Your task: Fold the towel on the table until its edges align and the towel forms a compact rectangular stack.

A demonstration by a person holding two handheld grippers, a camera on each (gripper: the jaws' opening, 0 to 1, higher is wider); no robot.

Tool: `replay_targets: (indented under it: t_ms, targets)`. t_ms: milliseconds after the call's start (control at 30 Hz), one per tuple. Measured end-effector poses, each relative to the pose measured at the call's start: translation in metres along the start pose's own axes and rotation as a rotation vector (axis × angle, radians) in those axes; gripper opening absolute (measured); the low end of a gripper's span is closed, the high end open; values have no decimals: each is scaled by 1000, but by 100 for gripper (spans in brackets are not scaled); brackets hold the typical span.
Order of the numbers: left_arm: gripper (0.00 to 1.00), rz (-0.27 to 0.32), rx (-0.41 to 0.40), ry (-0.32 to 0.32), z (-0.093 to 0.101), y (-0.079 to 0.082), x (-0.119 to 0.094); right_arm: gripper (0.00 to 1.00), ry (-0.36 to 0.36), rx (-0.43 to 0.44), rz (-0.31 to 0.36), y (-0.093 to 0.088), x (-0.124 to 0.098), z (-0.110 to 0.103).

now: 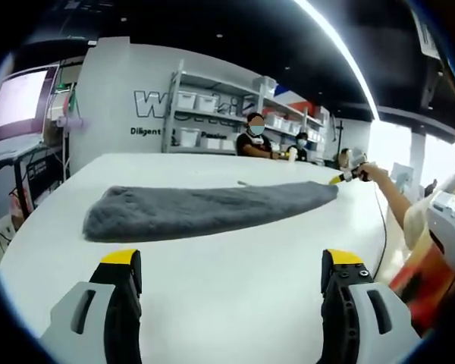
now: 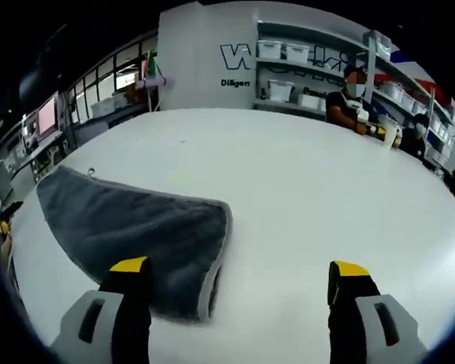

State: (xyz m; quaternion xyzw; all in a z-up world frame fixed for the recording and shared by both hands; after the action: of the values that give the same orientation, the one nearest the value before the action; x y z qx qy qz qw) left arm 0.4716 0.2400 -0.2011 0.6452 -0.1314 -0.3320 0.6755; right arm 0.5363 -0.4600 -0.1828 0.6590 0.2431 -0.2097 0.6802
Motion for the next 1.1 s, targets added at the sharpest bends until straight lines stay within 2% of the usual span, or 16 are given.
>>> replay_targets:
  t_ms: [267, 467, 633, 800, 1100]
  targets:
    - [97, 0, 0, -10, -3, -2, -5, 99, 23, 23, 21, -17, -6, -24]
    - [97, 5, 5, -28, -3, -3, -7, 99, 90, 90, 74, -24, -12, -47]
    - [97, 24, -3, -49, -6, -5, -8, 100, 76, 117, 75, -24, -16, -45]
    - [97, 28, 2, -47, -9, -3, -9, 99, 101, 176, 125, -19, -21, -51]
    - [97, 30, 5, -48, -11, -5, -11, 76, 89, 222, 142, -22, -16, -53]
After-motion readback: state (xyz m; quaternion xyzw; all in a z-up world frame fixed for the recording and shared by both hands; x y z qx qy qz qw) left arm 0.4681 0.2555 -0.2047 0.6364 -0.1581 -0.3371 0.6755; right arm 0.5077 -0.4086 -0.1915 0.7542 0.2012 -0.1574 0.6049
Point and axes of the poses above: the point that each gripper's makers call its tool centre point, and the gripper's own axes: x roughly forward along the fingers, z roughly to its right, y roughly out of its top, the point moved 10 cm from there along -x, roughly backward along the fingers
